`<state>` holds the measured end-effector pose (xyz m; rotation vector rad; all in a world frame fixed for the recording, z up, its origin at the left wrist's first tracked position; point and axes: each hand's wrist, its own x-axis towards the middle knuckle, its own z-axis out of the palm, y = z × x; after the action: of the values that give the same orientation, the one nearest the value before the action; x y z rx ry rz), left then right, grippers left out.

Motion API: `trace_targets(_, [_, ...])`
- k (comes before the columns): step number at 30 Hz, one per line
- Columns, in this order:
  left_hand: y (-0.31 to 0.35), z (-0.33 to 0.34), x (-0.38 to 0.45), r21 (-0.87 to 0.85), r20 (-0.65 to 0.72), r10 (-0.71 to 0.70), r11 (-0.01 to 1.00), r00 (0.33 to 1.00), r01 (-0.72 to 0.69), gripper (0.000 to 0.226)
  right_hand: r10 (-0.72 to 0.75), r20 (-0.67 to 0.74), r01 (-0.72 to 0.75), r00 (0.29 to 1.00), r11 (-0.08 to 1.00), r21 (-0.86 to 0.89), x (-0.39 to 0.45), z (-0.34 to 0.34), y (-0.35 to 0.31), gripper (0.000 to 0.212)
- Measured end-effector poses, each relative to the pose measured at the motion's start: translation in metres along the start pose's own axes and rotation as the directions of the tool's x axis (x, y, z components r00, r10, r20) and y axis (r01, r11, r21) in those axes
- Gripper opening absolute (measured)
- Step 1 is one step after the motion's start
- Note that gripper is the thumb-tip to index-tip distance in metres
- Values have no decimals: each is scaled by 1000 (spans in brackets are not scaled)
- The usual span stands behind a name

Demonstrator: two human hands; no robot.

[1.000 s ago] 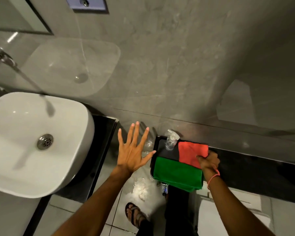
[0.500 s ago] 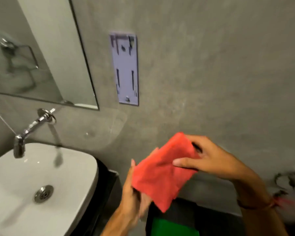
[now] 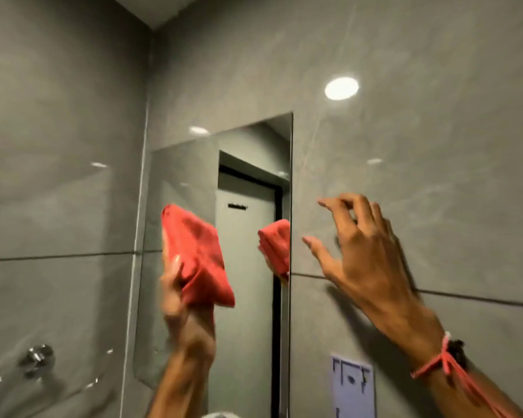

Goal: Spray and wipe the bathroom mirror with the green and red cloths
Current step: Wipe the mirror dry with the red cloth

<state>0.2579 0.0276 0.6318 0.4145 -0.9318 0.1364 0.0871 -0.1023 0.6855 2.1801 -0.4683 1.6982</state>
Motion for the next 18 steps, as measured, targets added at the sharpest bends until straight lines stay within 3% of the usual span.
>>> trace_targets(1, [-4,8,29,57,-32,44,997,999,-42,91,-18,-48,14,999,996,-90,22,3,-1,60])
trace_targets(2, [-5,26,58,242,-12,175,956,984,-167,84,-29,-56,20,998,986,-163,42,7,-2,62])
trace_targets(4, [-17,67,124,580,209,324,719,923,-383,73,-37,-28,29,999,967,-252,78,24,0,68])
trace_targets(6, [-42,98,155,763,432,269,400,861,-508,70,-31,47,46,998,931,-362,91,33,8,74])
trace_targets(8, [-54,116,161,761,568,220,228,793,-607,69,-63,57,82,996,877,-473,86,35,16,79])
trace_targets(13, [-75,91,202,721,635,282,120,720,-683,66,-103,-15,76,995,821,-566,86,56,20,78])
trace_targets(15, [-78,65,226,759,595,282,109,752,-642,68,-108,-24,73,994,807,-586,89,65,17,77])
trace_targets(18, [-84,5,265,823,471,269,209,840,-528,65,-145,-37,95,989,800,-593,90,73,18,81])
